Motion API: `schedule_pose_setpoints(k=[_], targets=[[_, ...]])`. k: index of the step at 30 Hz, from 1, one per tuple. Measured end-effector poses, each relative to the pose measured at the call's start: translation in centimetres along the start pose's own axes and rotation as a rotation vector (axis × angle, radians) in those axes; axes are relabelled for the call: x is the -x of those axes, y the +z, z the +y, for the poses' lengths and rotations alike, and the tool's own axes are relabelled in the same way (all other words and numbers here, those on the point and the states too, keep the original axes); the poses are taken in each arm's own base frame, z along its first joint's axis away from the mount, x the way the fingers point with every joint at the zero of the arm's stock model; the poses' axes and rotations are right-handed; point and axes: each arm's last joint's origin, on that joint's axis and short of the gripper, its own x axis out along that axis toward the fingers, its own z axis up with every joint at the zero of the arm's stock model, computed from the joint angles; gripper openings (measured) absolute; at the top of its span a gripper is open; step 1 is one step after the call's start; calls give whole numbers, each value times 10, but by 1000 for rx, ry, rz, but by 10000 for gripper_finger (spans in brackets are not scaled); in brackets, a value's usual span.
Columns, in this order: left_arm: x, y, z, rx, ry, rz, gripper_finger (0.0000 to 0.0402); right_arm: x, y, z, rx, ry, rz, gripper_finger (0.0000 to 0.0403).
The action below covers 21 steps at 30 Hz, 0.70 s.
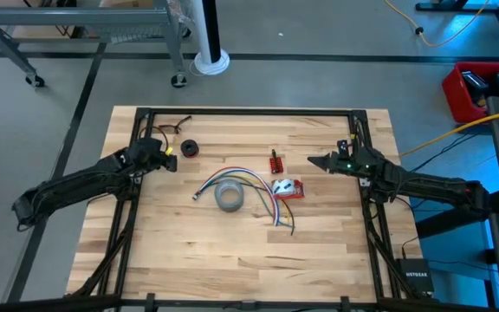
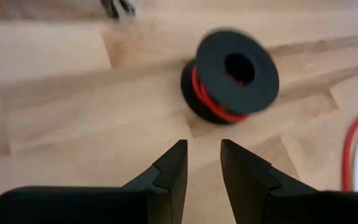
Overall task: Coil cords
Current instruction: Uncoil the red wire from the black spool
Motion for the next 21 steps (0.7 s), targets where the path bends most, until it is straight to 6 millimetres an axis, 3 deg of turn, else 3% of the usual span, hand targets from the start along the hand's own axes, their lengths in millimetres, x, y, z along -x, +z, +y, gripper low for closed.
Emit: schedule_pose_setpoints(k=[8, 12, 21], targets=[[1, 15, -7, -150, -55, -164, 88, 0, 0, 0, 0, 0, 0, 3], [1, 17, -7, -16, -70, -173, 96, 0, 0, 0, 0, 0, 0, 3], [-14, 9, -2, 220, -16, -2, 167, 0, 0, 0, 1, 0, 0, 3]])
